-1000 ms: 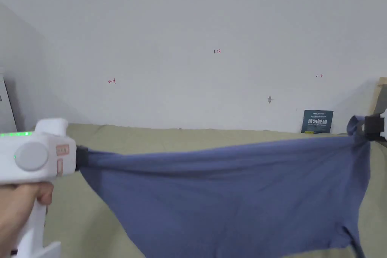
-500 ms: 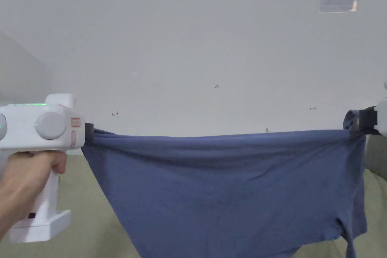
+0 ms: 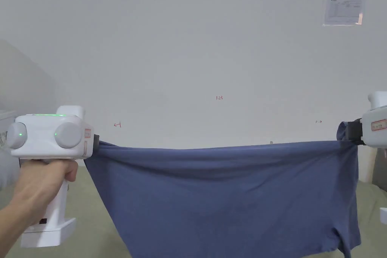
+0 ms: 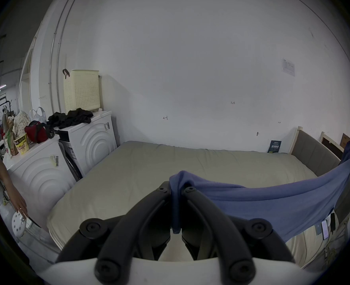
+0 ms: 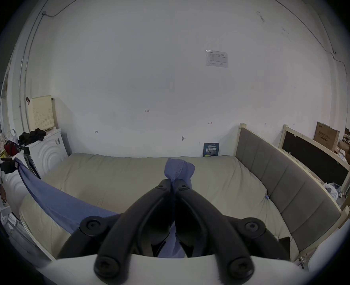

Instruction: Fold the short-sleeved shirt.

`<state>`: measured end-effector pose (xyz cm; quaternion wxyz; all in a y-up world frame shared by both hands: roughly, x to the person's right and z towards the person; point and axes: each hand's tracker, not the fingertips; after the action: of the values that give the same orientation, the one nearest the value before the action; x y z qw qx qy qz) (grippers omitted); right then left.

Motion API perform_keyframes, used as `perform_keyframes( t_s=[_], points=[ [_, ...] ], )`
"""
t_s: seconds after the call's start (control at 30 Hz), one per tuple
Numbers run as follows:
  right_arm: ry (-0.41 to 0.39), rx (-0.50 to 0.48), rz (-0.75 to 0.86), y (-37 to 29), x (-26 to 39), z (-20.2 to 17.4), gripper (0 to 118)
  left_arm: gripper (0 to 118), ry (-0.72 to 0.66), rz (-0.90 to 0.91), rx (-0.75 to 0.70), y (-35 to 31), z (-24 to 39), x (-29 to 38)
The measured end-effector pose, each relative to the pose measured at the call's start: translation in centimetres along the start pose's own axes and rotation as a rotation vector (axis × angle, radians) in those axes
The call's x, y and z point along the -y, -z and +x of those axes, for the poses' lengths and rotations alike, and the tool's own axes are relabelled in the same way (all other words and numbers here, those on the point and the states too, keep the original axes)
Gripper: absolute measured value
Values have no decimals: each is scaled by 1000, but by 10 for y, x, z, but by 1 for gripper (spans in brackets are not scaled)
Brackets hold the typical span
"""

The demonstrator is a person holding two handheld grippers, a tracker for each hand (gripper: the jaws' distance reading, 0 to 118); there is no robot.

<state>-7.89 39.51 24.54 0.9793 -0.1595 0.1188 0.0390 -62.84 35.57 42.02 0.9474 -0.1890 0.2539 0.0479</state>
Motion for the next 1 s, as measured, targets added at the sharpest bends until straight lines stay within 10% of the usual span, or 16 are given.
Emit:
perform_keyframes(
  t_s=[1.0],
  points=[
    [-51,86,-1,240,-33,-45,5,4,40,-6,-146,220,69,-49]
  ],
)
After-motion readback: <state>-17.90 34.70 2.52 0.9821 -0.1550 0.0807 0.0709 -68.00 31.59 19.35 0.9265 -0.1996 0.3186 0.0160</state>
